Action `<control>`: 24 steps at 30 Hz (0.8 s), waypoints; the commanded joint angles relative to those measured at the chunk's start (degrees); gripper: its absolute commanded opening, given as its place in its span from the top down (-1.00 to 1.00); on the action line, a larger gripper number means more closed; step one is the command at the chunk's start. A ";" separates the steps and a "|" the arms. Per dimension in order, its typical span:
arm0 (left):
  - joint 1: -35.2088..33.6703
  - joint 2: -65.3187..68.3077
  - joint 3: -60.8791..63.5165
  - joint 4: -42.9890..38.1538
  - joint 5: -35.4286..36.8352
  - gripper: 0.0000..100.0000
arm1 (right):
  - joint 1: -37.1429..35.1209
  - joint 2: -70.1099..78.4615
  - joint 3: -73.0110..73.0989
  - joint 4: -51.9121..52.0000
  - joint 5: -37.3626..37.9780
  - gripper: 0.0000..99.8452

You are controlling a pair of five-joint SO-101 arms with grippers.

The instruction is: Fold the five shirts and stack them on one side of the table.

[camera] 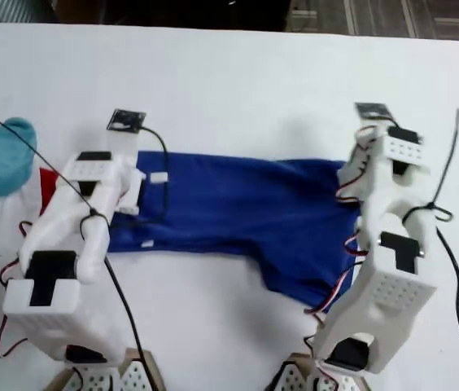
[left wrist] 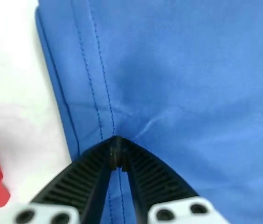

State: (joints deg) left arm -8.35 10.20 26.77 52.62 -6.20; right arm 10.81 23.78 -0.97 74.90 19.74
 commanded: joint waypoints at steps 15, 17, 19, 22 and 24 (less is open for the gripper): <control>-0.35 -0.26 0.04 -1.49 0.44 0.95 | -20.88 -49.54 42.55 9.10 18.37 0.82; -0.35 -0.26 0.04 -1.49 0.44 0.95 | -22.64 -49.89 45.27 8.04 18.46 0.65; -0.35 -0.26 0.04 -1.49 0.44 0.95 | -24.84 -49.89 46.95 7.78 20.04 0.50; -0.35 -0.26 0.04 -1.49 0.44 0.95 | -29.67 -50.15 49.67 7.96 20.40 0.48; -0.35 -0.26 0.04 -1.49 0.44 0.95 | -32.75 -50.07 51.60 7.69 20.40 0.50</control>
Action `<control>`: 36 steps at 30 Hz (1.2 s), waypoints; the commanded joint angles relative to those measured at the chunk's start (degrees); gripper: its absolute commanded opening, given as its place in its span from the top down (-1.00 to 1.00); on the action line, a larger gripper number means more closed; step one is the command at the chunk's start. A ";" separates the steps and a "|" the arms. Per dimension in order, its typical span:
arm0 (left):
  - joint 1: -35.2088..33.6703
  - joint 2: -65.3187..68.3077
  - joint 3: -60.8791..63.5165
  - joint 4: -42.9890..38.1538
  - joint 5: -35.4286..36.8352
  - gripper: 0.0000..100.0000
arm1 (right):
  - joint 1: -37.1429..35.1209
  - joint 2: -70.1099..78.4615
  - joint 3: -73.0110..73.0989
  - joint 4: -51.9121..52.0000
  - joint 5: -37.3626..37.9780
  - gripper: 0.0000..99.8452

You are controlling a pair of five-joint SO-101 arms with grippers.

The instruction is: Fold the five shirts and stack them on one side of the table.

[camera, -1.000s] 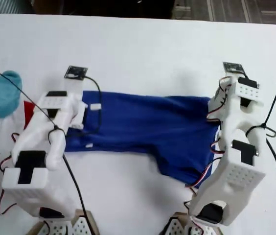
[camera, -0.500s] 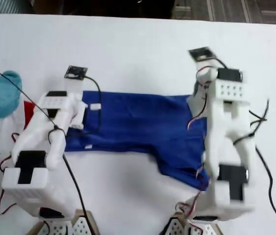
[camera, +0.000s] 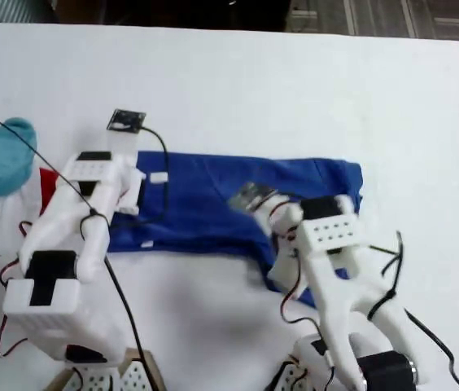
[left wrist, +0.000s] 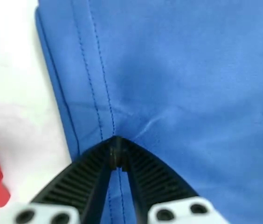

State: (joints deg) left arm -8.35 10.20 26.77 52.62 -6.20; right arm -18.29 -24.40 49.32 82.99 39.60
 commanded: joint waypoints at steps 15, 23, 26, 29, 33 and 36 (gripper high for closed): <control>-0.35 -0.26 0.04 -1.49 0.44 0.95 | -0.84 -1.54 10.90 -16.84 3.52 0.52; -0.35 -0.26 0.04 -1.49 0.44 0.95 | 5.58 -1.54 13.01 -17.63 8.79 0.52; -0.35 -0.26 0.04 -1.49 0.44 0.95 | 7.96 -1.54 13.01 -17.63 10.55 0.53; -0.35 -0.26 0.04 -1.49 0.44 0.95 | 9.19 -1.54 13.10 -18.59 11.25 0.69; -0.35 -0.26 0.04 -1.49 0.44 0.95 | 9.01 -1.54 12.92 -19.47 11.16 0.96; -0.35 -0.26 0.04 -1.49 0.44 0.95 | 9.19 -1.63 12.31 -20.00 11.16 0.96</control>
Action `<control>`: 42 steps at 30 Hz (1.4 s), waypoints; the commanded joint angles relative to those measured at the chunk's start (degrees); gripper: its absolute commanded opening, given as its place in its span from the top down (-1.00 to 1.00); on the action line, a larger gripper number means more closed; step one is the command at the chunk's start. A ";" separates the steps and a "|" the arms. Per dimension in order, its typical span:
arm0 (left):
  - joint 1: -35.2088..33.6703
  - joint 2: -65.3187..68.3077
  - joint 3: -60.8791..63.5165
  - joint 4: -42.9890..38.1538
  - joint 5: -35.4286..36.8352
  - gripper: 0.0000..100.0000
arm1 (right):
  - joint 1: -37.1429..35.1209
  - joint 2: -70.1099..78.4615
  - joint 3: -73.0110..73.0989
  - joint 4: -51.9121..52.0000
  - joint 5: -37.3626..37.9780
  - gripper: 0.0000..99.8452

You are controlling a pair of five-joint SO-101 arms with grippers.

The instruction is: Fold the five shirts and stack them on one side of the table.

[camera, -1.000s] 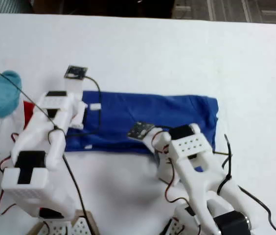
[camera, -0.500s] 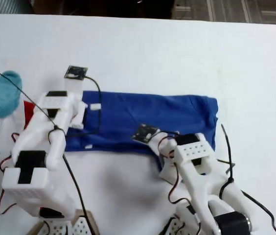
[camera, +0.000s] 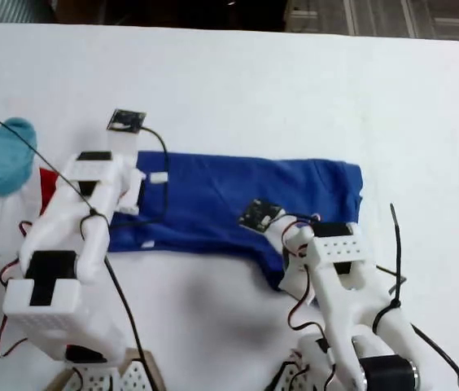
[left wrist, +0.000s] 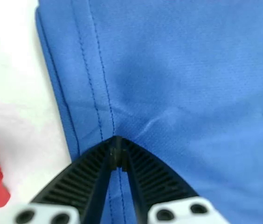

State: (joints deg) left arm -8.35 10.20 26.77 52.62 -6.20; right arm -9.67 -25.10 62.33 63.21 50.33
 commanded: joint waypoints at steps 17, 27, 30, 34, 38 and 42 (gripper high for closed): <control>-0.35 -0.26 0.04 -1.49 0.44 0.95 | 0.66 14.11 -30.59 7.78 0.44 0.96; -0.35 -0.26 0.04 -1.49 0.44 0.95 | 1.10 37.76 -57.32 13.67 0.35 0.95; -0.35 -0.26 0.04 -1.49 0.44 0.95 | 3.03 41.01 -62.51 14.37 0.35 0.95; -0.35 -0.26 0.04 -1.49 0.44 0.95 | 6.20 44.97 -68.13 14.64 0.35 0.89; -0.35 -0.26 0.04 -1.49 0.44 0.95 | 6.55 46.73 -70.33 16.84 0.35 0.72; -0.35 -0.26 0.04 -1.49 0.44 0.95 | 6.46 46.73 -71.65 17.98 0.35 0.67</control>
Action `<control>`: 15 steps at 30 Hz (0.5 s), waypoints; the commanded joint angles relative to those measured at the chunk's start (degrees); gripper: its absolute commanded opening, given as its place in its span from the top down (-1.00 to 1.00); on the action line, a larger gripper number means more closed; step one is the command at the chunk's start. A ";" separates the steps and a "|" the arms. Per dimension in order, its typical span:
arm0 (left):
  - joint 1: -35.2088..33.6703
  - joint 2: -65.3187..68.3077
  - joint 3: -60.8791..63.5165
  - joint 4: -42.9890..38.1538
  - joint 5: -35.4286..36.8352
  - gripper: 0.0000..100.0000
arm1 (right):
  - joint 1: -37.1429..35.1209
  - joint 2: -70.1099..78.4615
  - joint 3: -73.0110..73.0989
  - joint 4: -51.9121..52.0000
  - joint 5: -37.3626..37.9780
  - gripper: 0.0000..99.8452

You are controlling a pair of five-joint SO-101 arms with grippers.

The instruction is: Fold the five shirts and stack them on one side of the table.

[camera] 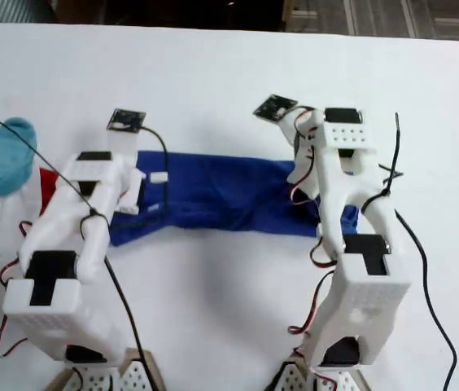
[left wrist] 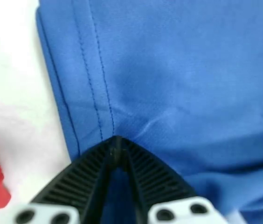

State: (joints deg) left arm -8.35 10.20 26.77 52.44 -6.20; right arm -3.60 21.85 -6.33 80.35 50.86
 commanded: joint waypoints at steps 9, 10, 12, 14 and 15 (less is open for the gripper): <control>-0.35 -0.26 0.04 -1.32 0.44 0.95 | 4.26 -0.75 -12.31 4.62 -3.34 0.70; -0.35 -0.26 0.04 -1.32 0.44 0.95 | 4.79 -1.10 -13.80 4.70 -4.92 0.70; -0.35 -0.26 0.04 -1.32 0.44 0.95 | 5.05 -2.07 -15.65 6.55 -7.21 0.71; -0.35 -0.26 0.04 -1.32 0.44 0.95 | 4.62 -3.56 -16.26 10.59 -8.09 0.85; -0.35 -0.26 0.04 -1.32 0.44 0.95 | 3.91 -4.18 -16.18 12.53 -8.35 0.96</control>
State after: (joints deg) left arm -8.35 10.20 26.77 52.44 -6.20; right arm 0.97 21.67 -19.78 88.62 44.00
